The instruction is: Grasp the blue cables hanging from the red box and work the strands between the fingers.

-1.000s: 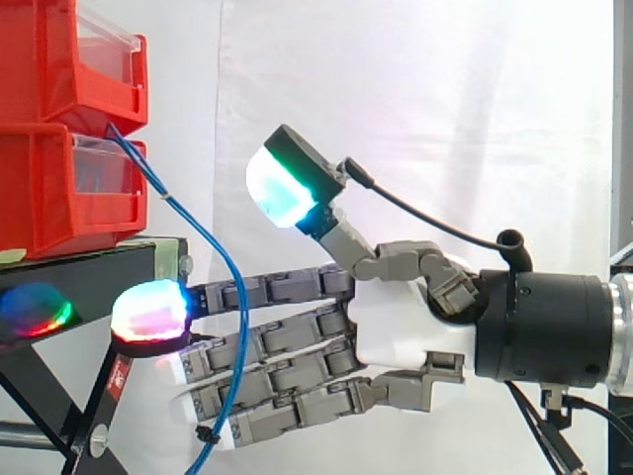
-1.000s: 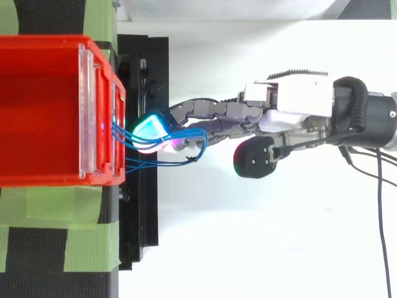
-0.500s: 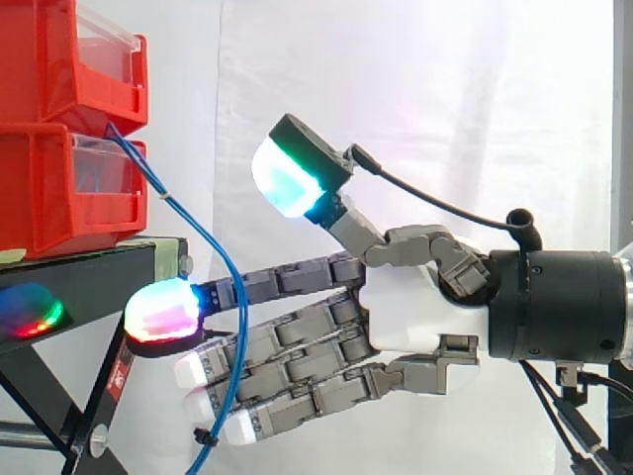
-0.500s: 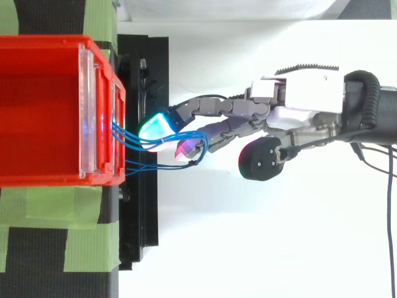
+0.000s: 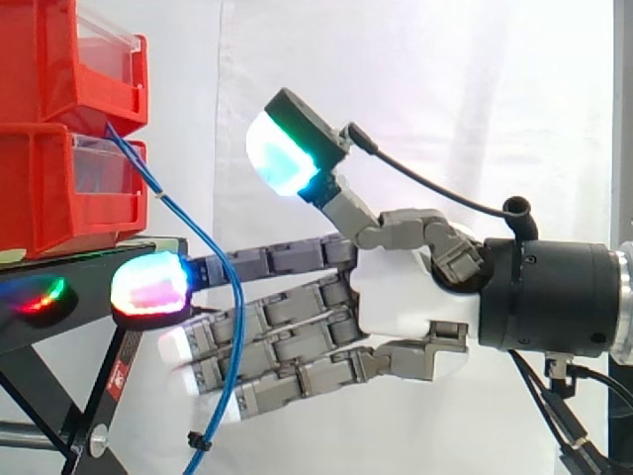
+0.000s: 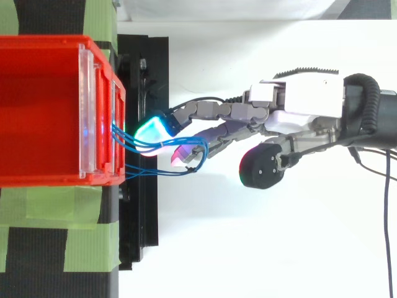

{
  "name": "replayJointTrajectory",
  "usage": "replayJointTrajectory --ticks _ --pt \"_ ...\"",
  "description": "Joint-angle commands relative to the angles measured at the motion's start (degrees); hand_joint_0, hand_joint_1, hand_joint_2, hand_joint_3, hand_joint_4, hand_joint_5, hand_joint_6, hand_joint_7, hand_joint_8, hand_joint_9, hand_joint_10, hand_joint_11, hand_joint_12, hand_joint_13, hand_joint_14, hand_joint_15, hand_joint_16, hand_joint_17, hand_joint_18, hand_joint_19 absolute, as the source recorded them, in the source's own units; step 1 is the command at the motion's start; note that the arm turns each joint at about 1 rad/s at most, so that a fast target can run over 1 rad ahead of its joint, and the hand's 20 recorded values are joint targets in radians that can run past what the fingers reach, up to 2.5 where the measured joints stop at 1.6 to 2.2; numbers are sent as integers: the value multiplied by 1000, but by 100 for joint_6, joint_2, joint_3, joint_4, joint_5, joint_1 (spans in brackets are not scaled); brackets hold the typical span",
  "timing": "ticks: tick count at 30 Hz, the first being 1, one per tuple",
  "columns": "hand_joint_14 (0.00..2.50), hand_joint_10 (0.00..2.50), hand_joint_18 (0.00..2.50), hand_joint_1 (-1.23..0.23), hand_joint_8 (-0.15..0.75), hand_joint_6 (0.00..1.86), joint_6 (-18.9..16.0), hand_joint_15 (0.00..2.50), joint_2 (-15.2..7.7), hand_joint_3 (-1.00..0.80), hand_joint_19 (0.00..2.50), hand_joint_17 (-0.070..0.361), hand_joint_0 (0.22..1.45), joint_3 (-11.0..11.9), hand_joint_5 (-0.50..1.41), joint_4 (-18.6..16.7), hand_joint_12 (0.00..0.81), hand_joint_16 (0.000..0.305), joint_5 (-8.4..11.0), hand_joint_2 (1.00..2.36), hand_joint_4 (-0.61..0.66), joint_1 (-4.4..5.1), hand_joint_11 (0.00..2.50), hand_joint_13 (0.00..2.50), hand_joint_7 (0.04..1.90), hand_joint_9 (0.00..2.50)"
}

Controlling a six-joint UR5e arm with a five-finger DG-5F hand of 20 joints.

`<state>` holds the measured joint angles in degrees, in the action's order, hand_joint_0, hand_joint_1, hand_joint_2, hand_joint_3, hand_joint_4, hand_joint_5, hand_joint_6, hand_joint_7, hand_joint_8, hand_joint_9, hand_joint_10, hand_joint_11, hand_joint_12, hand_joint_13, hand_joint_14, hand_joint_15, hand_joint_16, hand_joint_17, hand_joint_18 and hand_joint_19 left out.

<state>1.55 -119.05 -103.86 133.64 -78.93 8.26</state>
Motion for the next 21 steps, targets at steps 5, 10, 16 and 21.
replayJointTrajectory --ticks 5,10,16,21 --pt "10 10 428 -417 367 4 328 376 -4 -1000 365 150 671 -3 -324 -461 397 67 9 1000 182 9 470 394 657 485" --pt "10 10 429 -419 367 5 381 376 -4 -1000 365 149 672 -3 -324 -602 397 66 18 1000 181 9 466 395 657 485" --pt "10 10 434 -420 366 5 381 378 -13 -1000 372 149 674 -3 -324 -681 399 66 44 1000 181 18 463 406 657 490" --pt "10 11 439 -422 368 5 381 384 -48 -1000 371 149 674 6 -323 -690 399 66 79 1000 181 18 464 413 659 498"
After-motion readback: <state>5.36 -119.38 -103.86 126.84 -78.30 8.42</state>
